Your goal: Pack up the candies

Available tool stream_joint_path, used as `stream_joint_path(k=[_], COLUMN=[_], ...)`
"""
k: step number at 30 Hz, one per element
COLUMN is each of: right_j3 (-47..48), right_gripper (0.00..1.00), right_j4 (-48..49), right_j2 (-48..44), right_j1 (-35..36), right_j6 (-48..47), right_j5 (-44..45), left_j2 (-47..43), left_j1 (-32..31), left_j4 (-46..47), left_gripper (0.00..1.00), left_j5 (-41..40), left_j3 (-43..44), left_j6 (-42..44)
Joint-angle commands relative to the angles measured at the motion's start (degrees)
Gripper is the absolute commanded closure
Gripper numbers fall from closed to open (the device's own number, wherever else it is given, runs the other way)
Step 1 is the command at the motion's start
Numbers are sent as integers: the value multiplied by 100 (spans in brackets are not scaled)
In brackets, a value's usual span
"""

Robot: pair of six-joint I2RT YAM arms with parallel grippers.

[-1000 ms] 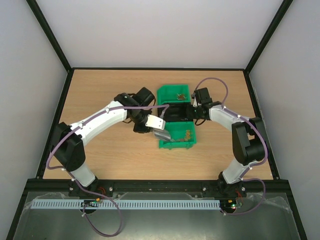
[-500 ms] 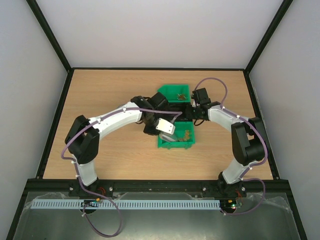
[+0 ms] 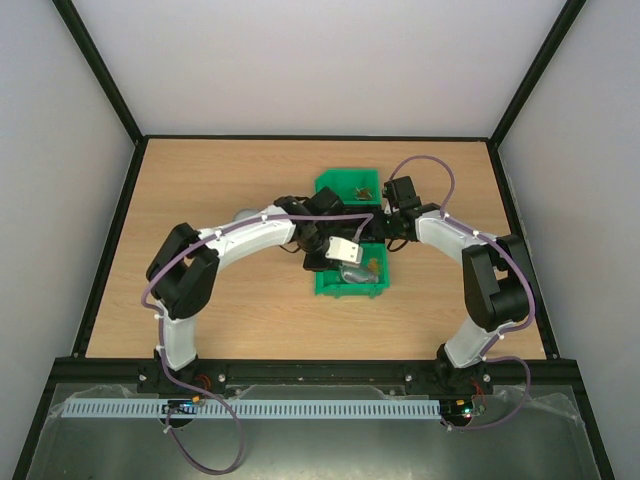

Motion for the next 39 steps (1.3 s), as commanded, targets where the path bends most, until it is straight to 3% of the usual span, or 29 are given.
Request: stream_joint_path(k=[1,8,14,30,39], right_j3=[7,-39,-190,-372,-391], right_gripper=[99,99,99,99,99], right_j4=[-11,-25,17,52,-1], right_j2=[139,91,-25,-256,-265], right_j1=[35,29,-16,-67,-70], right_j6=[369,274,103,-310,-372], right_j5=[24,-43,-241,-514,-457], left_j2=[237,-317,-949,-1538,-2209], left_j1=[26,669,850,1133,1283], left_j4=[252,2111,3808,5041,4866], left_gripper=[98,98,98,98,98], left_j5=[402,1814,2280,2532,2422], left_j3=[-625,-1631,-2695,-3658,-3845], left_j6=[-507,-1530,-1824,-2769,-2786])
